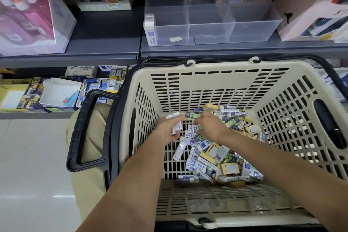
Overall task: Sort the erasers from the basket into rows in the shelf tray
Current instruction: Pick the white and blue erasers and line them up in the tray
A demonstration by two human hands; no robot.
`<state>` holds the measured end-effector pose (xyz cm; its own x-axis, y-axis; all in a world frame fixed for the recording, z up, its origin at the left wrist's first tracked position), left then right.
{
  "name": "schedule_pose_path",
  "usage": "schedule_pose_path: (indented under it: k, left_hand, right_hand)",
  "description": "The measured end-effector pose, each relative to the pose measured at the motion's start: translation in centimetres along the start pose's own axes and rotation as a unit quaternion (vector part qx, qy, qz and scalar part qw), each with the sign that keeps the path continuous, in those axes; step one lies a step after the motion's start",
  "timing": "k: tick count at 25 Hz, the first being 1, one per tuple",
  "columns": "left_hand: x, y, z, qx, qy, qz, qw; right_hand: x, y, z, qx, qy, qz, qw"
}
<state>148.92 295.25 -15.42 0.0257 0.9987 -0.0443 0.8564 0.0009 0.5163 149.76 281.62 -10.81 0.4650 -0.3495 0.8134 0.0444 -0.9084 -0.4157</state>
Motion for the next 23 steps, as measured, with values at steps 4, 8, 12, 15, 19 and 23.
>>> schedule_pose_path:
  k: [4, 8, 12, 15, 19, 23]
  left_hand:
    - [0.1, -0.5, 0.3, 0.003, 0.001, 0.077, 0.997]
    - [-2.1, -0.7, -0.1, -0.005, -0.081, 0.102, 0.991]
    - [-4.0, -0.6, -1.1, 0.016, -0.162, 0.050, 0.985]
    - [-4.6, -0.6, -1.8, 0.027, -0.192, 0.073, 0.978]
    - [-3.6, 0.3, -1.5, 0.010, -0.127, 0.055, 0.990]
    - [-4.1, 0.1, -1.7, 0.016, -0.143, 0.035, 0.989]
  right_hand:
    - [1.5, 0.9, -0.6, -0.035, 0.022, 0.173, 0.984]
    - [3.7, 2.6, -0.7, -0.094, 0.059, 0.328, 0.938]
    - [3.7, 2.3, -0.9, -0.098, 0.046, 0.397, 0.912]
    - [3.3, 1.9, -1.0, -0.086, 0.033, 0.433, 0.897]
    - [3.8, 2.0, -1.8, -0.034, -0.001, 0.210, 0.977]
    - [0.3, 0.4, -3.3, 0.049, -0.119, -0.026, 0.991]
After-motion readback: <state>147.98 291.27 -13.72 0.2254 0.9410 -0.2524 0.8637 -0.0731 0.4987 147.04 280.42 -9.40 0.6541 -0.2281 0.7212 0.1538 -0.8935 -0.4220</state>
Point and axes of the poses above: each hand's wrist, its own z-axis towards the middle knuckle, its own x-axis out of the back of the hand, y = z × x, the point moved 10 cm from there along z, towards the middle knuckle, and after that the axes turned 6 degrees about z, right-handed, at the moved point
